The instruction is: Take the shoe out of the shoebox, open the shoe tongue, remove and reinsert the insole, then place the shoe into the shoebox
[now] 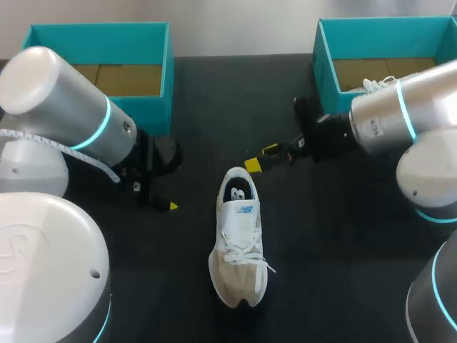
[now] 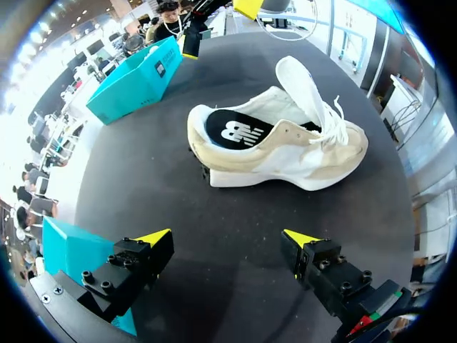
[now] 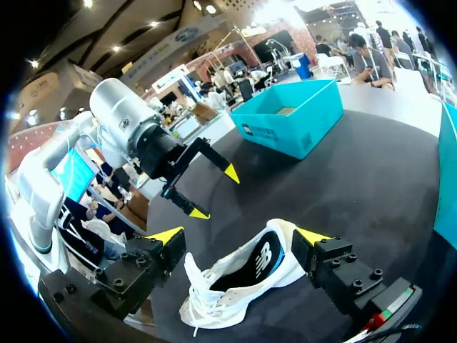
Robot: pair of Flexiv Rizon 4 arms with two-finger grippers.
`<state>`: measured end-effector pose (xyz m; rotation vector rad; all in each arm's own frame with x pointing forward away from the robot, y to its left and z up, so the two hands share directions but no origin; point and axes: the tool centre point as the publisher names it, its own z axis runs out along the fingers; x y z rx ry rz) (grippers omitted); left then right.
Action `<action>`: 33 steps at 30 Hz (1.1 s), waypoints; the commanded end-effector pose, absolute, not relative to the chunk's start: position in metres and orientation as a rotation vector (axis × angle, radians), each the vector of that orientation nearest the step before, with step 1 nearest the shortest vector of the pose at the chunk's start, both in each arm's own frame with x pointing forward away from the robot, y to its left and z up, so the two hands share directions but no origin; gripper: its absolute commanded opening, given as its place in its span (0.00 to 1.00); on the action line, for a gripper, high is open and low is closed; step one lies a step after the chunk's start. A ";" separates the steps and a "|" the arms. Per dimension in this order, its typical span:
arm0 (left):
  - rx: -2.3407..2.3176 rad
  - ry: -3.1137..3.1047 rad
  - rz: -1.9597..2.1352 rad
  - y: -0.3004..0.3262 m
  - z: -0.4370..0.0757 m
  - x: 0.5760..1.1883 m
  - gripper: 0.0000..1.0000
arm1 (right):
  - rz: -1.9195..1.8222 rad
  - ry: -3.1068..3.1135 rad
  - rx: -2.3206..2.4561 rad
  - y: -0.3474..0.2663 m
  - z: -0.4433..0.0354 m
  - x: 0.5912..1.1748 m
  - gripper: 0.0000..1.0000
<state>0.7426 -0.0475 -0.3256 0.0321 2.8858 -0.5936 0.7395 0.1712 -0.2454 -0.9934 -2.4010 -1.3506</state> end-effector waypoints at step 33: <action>0.661 2.871 -0.570 0.108 -0.218 0.780 1.00 | -0.431 -2.643 -1.328 0.186 -0.167 0.764 0.00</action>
